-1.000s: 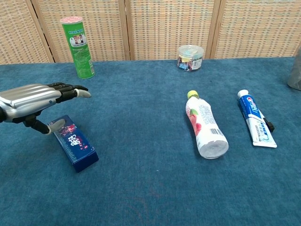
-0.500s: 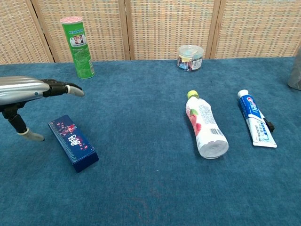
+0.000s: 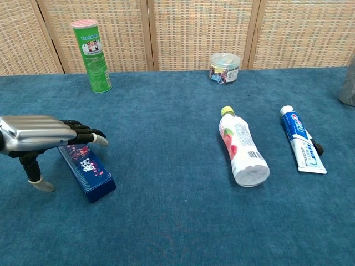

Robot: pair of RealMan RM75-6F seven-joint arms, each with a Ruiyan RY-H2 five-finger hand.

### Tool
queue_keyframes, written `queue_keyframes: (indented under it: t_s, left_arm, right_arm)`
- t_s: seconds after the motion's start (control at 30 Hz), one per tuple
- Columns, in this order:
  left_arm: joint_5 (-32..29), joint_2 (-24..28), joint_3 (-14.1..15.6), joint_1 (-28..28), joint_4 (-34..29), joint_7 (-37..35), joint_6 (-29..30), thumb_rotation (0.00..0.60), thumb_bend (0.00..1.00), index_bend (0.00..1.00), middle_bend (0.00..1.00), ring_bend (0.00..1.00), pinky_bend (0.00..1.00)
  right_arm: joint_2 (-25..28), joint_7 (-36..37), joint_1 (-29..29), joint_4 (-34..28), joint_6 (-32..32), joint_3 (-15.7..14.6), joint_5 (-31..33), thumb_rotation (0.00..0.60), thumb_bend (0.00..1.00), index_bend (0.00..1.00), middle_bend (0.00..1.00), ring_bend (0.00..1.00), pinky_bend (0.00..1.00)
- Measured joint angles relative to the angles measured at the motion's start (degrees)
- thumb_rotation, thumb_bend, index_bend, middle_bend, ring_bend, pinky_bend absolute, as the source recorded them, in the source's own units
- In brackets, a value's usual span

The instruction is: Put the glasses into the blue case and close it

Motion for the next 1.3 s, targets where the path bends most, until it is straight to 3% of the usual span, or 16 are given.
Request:
queue_keyframes:
  t_s: [0.1,0.23,0.47,0.73,0.83,0.9,0.97,1.03,1.13,1.3]
  left_arm:
    - [-1.67,-1.29,-0.34,-0.27,0.40,2.32,-0.14,0.600,0.05,0.05,0.02,0.00,0.00]
    - [-3.04,-2.52,-0.49,-0.37,0.90,4.18,0.15,0.600,0.07,0.17,0.19,0.05,0.02]
    - [-2.37,-3.72,-0.35,-0.09,1.88,4.78,1.85,0.600,0.13,0.56,0.49,0.28,0.14]
    - [2.29,-5.41,0.06,0.53,4.69,1.84,4.91,0.600,0.16,0.64,0.56,0.32,0.14]
    - [2.83,-5.74,0.17,0.69,5.21,1.35,5.35,0.600,0.16,0.64,0.54,0.32,0.14]
    - [3.11,-5.88,0.24,0.80,5.51,1.14,5.55,0.600,0.15,0.61,0.42,0.26,0.14]
    - [3.07,-5.88,0.31,0.86,5.58,1.16,5.48,0.600,0.12,0.44,0.15,0.09,0.13]
    - [2.68,-5.72,0.33,0.92,5.45,1.39,5.27,0.600,0.10,0.27,0.02,0.00,0.07]
    - [2.09,-5.06,0.28,0.99,4.55,1.36,4.96,0.600,0.07,0.14,0.00,0.00,0.00]
    - [2.37,-1.82,0.24,1.46,0.89,0.47,6.00,0.600,0.06,0.06,0.00,0.00,0.00]
  right_arm:
    - [0.03,0.06,0.00,-0.01,-0.02,-0.01,0.01,0.600,0.00,0.00,0.00,0.00,0.00]
    - [0.05,0.11,0.00,-0.03,-0.02,-0.01,-0.01,0.600,0.00,0.00,0.00,0.00,0.00]
    - [0.00,0.05,-0.03,-0.03,0.08,0.01,-0.01,0.600,0.00,0.00,0.00,0.00,0.00]
    - [-0.22,0.24,-0.09,0.21,0.39,0.11,-0.09,0.600,0.00,0.00,0.00,0.00,0.00]
    - [-0.20,0.22,-0.08,0.21,0.36,0.10,-0.08,0.600,0.00,0.00,0.00,0.00,0.00]
    - [-0.17,0.19,-0.07,0.21,0.29,0.08,-0.07,0.600,0.00,0.00,0.00,0.00,0.00]
    - [-0.15,0.16,-0.07,0.17,0.25,0.07,-0.05,0.600,0.00,0.00,0.00,0.00,0.00]
    - [-0.13,0.15,-0.06,0.15,0.23,0.07,-0.03,0.600,0.00,0.00,0.00,0.00,0.00]
    - [-0.10,0.11,-0.04,0.11,0.18,0.07,-0.01,0.600,0.00,0.00,0.00,0.00,0.00]
    - [-0.09,0.06,-0.03,0.07,0.12,0.08,0.04,0.600,0.00,0.00,0.00,0.00,0.00]
